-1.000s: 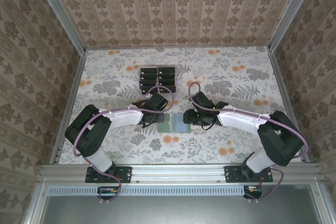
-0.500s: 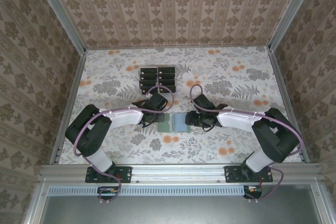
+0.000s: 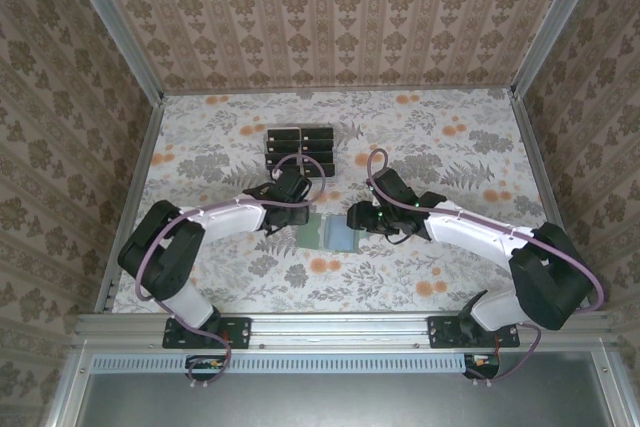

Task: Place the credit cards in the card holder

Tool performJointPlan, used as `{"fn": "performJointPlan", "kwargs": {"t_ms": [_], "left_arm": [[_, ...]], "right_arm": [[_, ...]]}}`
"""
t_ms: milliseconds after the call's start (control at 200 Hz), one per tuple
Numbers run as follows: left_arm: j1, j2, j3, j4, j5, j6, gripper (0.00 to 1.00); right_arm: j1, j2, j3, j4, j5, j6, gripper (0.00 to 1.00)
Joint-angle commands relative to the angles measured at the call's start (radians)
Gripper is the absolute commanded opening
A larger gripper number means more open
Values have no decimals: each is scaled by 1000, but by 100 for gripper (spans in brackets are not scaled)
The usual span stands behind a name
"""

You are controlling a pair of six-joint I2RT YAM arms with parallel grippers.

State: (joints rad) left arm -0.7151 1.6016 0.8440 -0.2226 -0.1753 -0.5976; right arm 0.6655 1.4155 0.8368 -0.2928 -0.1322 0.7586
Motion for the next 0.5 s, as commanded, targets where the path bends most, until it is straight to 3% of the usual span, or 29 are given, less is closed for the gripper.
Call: {"fn": "performJointPlan", "kwargs": {"t_ms": [0,240,495], "left_arm": [[14,-64,31,-38,19,31,53],[15,-164,-12,-44,54,18,55],[-2,-211,-116,-3,71,-30,50]], "right_arm": [[29,-1,65,-49,-27,-11,53],[66,74,112,-41,-11,3,53],[78,162,128,-13,6,17,53]]}}
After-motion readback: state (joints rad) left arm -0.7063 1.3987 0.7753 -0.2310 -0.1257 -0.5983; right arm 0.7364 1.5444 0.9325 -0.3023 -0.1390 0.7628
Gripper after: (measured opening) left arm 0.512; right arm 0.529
